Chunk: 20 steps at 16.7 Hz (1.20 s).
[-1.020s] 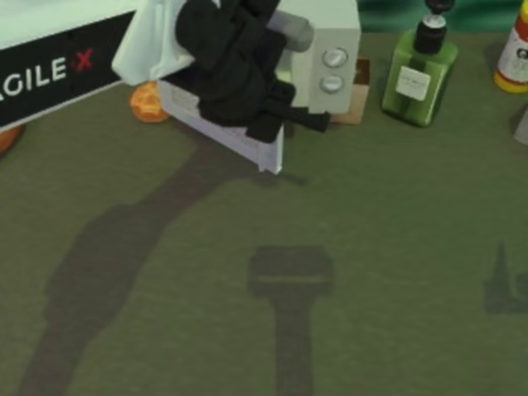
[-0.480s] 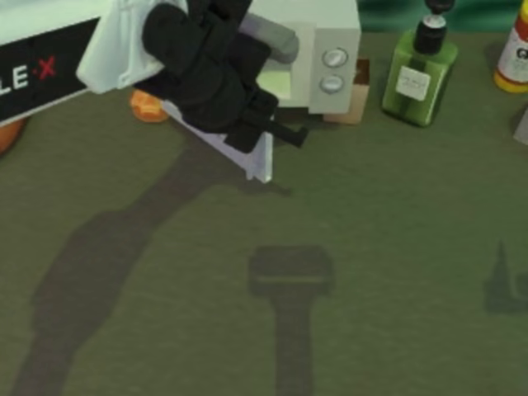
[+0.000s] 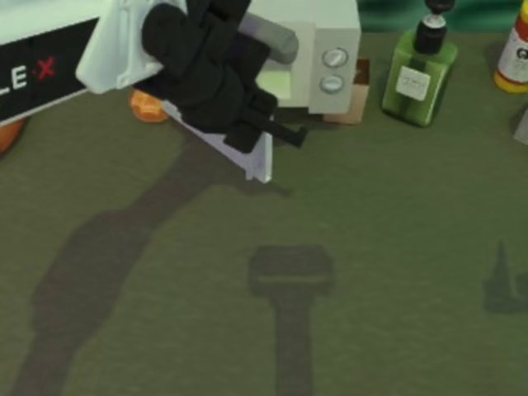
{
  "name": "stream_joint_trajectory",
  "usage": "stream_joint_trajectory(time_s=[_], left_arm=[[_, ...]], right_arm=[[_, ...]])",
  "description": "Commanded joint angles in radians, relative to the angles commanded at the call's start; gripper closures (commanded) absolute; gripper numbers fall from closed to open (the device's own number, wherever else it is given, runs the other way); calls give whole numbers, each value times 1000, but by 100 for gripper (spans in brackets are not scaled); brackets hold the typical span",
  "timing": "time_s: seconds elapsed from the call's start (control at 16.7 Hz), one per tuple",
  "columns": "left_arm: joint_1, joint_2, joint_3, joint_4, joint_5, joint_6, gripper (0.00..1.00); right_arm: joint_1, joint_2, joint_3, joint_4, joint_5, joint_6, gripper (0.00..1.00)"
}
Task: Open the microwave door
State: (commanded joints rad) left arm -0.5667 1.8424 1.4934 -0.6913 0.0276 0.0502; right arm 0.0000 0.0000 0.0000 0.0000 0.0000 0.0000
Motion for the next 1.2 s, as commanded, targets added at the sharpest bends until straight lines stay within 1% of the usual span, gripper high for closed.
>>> stream_joint_trajectory(time_s=[0.9,1.02,1.2], left_arm=[[0,0,0,0,0,0,100],[-4,0,-3,0,8,-1,100],[16,-23,-30,2,35,53,100]], right_arm=[[0,0,0,0,0,0,0],[0,0,0,0,0,0,0],[0,0,0,0,0,0,0]])
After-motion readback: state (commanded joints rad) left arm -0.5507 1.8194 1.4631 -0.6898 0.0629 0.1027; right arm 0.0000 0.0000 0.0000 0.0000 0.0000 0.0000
